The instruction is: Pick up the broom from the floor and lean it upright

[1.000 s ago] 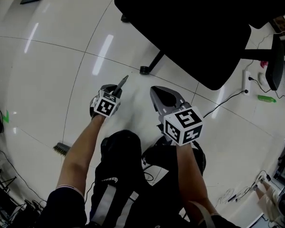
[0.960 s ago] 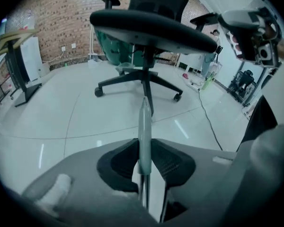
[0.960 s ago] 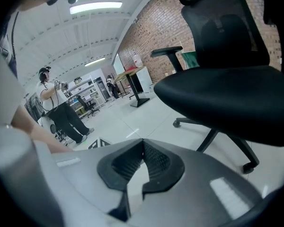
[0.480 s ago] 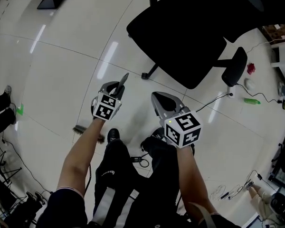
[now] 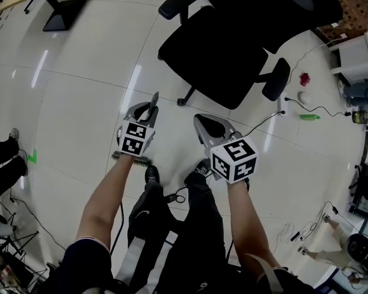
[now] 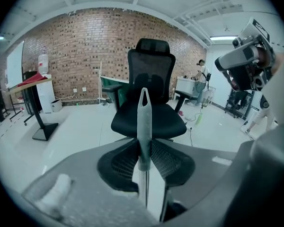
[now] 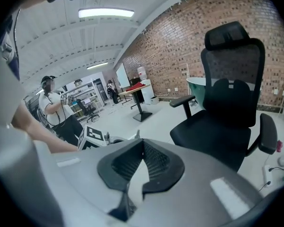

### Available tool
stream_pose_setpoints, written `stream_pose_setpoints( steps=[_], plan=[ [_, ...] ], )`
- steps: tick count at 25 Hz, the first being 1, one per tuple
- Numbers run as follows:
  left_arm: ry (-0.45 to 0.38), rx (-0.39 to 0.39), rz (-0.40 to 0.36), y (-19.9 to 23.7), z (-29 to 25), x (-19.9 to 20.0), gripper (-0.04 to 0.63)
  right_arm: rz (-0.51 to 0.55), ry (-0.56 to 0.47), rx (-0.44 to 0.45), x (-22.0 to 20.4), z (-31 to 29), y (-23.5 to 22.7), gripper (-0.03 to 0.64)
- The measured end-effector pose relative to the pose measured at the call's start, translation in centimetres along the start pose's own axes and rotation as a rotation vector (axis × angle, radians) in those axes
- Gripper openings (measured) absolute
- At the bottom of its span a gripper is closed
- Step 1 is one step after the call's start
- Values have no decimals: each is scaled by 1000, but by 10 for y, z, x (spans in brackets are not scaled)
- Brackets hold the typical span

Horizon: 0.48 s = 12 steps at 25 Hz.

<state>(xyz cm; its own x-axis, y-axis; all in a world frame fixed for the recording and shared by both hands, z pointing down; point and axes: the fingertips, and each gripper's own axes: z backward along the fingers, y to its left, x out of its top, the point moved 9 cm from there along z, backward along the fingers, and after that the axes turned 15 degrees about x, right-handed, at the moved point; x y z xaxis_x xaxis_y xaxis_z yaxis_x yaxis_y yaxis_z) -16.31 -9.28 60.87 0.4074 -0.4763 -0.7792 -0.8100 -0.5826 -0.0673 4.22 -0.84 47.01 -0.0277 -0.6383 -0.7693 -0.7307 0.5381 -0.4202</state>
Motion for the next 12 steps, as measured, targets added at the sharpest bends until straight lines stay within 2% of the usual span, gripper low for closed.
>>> stream_pose_setpoints(
  steps=[7,12],
  plan=[
    [-43,-32,4,6,24,30,86,7,-51,-91,24,13,33,3],
    [-49,-16,27,-2,14,56,87,0,-94,-109,30,26,24,3]
  ],
)
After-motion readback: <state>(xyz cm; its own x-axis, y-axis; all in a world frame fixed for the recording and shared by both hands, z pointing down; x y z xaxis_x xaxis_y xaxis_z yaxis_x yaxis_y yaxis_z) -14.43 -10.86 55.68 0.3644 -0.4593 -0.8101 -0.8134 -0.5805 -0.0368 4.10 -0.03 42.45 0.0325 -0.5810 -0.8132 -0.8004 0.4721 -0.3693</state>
